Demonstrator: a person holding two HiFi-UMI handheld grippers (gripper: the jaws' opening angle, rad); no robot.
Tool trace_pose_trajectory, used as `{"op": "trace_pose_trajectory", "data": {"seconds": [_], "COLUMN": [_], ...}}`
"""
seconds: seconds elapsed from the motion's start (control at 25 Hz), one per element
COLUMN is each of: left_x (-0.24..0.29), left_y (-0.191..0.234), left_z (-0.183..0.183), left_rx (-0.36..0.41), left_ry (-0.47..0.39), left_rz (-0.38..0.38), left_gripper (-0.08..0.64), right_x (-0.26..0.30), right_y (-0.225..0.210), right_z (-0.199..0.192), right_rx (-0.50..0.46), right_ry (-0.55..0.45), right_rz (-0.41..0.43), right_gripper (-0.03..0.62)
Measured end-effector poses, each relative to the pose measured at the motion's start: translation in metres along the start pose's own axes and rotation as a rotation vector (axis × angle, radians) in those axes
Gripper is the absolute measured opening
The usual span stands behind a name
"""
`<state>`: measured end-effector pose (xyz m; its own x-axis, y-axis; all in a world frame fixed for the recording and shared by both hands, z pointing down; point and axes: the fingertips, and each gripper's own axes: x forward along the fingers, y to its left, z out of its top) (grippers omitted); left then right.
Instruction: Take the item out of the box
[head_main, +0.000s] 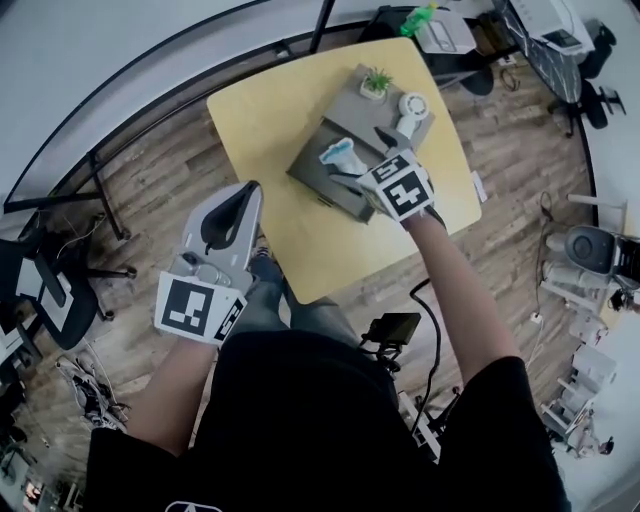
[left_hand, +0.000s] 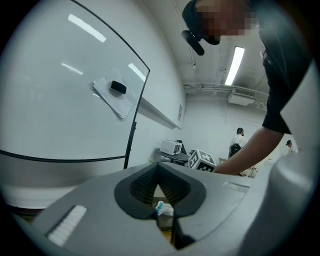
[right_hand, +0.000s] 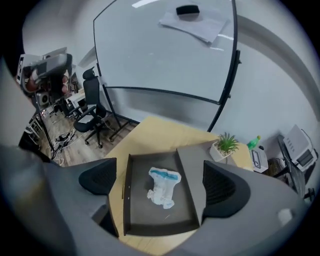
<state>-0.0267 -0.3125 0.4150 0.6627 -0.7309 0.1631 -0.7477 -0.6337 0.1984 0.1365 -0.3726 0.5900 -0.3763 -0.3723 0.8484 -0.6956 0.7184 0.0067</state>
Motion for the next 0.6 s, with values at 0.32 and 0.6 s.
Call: {"op": "trace_pose_trajectory", "data": {"seconds": [0.32, 0.6], "left_x": [-0.001, 0.000], "left_y": [0.009, 0.004], "left_z": [-0.011, -0.020], "left_rx": [-0.017, -0.019], "left_ry": [-0.006, 0.009], "left_rz": [0.018, 0.014], "left_gripper": [0.000, 0.000], "right_x": [0.049, 0.078], "right_y": [-0.002, 0.007], "right_z": [-0.041, -0.065], "right_rx": [-0.009, 0.042], "right_ry": [0.206, 0.284], "right_rz": [0.050, 0.140], "right_gripper": [0.526, 0.524]}}
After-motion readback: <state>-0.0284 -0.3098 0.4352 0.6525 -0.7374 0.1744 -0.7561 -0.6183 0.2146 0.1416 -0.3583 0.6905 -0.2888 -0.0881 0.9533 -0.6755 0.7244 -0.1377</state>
